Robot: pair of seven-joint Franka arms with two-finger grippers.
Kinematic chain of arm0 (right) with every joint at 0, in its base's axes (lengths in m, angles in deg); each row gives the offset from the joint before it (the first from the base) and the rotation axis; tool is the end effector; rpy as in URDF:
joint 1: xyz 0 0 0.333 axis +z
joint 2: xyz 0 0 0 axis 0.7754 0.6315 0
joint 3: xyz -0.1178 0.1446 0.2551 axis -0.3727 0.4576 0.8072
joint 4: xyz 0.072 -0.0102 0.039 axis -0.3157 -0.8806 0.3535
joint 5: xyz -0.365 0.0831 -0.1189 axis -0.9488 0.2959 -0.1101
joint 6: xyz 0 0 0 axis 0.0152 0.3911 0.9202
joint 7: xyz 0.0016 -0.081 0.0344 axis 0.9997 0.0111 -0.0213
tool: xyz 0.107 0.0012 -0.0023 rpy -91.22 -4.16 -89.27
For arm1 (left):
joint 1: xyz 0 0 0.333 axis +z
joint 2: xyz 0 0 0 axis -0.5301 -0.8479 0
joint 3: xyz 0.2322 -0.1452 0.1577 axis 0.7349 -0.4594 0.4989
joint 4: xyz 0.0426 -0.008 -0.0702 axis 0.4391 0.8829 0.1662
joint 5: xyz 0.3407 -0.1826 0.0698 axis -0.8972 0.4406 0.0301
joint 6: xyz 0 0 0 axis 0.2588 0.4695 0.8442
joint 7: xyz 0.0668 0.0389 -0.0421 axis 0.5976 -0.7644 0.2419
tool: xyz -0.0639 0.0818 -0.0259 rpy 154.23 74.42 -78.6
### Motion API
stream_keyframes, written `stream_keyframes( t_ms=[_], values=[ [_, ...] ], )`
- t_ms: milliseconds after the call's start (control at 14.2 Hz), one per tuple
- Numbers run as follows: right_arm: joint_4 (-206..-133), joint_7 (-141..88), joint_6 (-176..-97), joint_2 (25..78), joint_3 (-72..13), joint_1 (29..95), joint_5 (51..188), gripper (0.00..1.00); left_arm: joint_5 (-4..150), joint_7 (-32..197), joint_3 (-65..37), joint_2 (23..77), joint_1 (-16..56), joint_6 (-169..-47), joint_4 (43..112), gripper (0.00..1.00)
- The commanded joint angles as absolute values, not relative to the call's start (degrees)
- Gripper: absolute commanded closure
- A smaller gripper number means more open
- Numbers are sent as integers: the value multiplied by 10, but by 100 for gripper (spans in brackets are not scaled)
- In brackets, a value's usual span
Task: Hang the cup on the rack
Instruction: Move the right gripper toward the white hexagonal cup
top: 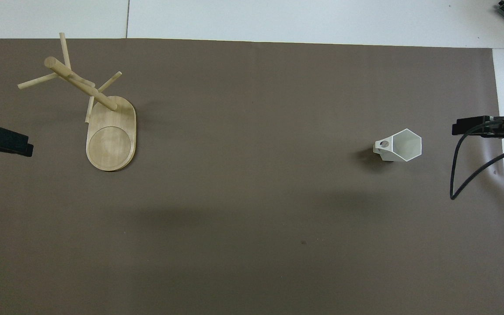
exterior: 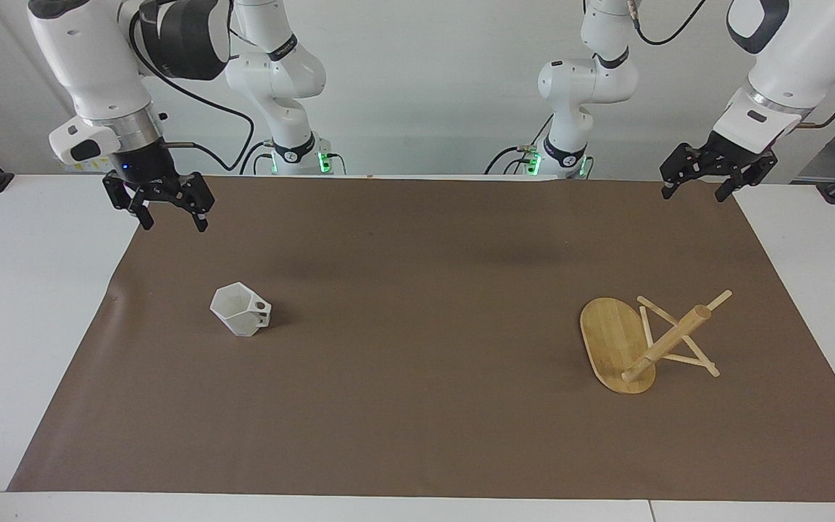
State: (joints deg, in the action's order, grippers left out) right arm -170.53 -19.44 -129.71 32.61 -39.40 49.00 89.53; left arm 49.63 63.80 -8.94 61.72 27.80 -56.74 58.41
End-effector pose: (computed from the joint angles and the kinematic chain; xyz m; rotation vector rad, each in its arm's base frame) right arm 0.5585 -0.0431 0.5736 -3.1178 0.1119 -0.2655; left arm 0.5393 -0.0225 0.6309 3.1081 -0.1555 -0.0573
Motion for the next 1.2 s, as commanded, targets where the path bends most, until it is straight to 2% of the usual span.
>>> stream_keyframes(
  t_ms=[0, 633, 1125],
  values=[
    [-1759, -200, -1358, 321, -391, 487, 892, 0, 489, 643, -94, 622, 282, -562, 590, 0],
    [-1801, -205, -1491, 413, -387, 487, 892, 0, 489, 643, -93, 622, 282, -561, 590, 0],
    [-1812, -235, -1525, 453, -387, 487, 892, 0, 489, 643, -93, 622, 282, -561, 590, 0]
  ],
)
